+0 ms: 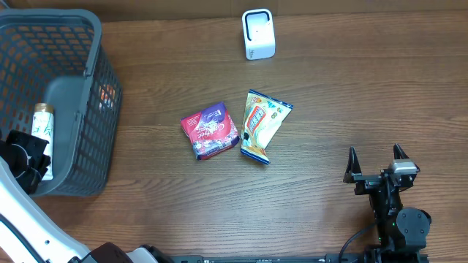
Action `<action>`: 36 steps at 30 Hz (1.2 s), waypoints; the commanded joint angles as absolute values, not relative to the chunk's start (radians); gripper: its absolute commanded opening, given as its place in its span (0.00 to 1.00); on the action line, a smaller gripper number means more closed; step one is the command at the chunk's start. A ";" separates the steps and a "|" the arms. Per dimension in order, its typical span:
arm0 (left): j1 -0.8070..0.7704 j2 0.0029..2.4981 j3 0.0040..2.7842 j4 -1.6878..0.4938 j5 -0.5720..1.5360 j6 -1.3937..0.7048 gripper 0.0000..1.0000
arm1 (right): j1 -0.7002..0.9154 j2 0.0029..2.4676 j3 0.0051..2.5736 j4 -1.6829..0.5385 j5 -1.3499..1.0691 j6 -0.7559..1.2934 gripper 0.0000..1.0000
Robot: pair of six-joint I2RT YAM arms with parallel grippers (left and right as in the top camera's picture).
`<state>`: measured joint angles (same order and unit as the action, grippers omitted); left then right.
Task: Scan the item barcode
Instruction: 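Grasp the orange box in the basket with the left gripper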
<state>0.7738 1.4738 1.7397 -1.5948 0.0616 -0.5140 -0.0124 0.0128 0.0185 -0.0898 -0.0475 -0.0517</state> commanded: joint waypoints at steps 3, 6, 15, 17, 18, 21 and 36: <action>0.752 1.470 1.734 -1.672 0.084 -0.516 0.04 | -0.009 0.003 0.008 -0.082 -0.046 -0.050 1.00; 0.714 1.470 1.729 -1.690 0.083 -0.508 0.04 | -0.009 0.003 0.008 -0.082 -0.046 -0.050 1.00; 0.556 1.470 1.705 -1.687 0.126 -0.532 0.04 | -0.009 0.003 0.008 -0.082 -0.046 -0.050 1.00; 0.542 1.470 1.705 -1.682 0.128 -0.532 0.04 | -0.009 0.003 0.008 -0.082 -0.046 -0.050 1.00; 0.540 1.470 1.705 -1.675 0.121 -0.532 0.04 | -0.009 0.003 0.008 -0.082 -0.046 -0.050 1.00; 0.543 1.470 1.705 -1.658 0.109 -0.532 0.04 | -0.009 0.003 0.008 -0.082 -0.046 -0.050 1.00; 0.544 1.476 1.803 -1.190 0.057 -0.538 0.48 | -0.009 0.003 0.008 -0.082 -0.046 -0.050 1.00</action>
